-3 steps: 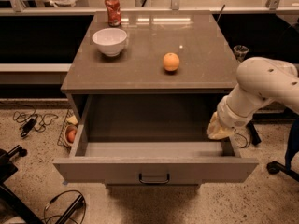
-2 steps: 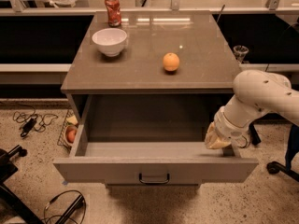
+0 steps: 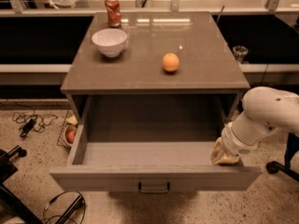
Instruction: Open top drawer
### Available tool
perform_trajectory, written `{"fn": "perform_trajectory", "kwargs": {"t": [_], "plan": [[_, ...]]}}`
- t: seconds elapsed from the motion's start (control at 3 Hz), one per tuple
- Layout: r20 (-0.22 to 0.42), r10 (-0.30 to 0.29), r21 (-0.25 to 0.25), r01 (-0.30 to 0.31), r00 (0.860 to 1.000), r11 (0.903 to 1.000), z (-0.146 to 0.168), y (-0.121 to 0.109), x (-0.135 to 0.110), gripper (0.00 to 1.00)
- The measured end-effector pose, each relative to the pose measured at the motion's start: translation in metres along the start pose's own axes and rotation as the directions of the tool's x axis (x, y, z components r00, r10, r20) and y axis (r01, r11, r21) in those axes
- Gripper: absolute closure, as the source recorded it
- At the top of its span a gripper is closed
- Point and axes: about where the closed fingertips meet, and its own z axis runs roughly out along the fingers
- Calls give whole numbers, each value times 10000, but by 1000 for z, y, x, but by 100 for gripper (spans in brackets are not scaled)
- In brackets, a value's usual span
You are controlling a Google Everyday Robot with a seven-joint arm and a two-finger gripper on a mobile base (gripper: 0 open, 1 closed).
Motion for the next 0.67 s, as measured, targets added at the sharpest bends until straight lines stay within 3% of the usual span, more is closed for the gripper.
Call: {"fn": "perform_trajectory", "kwargs": {"t": [0.33,0.67], "plan": [[0,0,0,0,10000,10000,0,0,0,100],[-21,192,-290,-193,9998,9994,-1,31,-2,100]]}}
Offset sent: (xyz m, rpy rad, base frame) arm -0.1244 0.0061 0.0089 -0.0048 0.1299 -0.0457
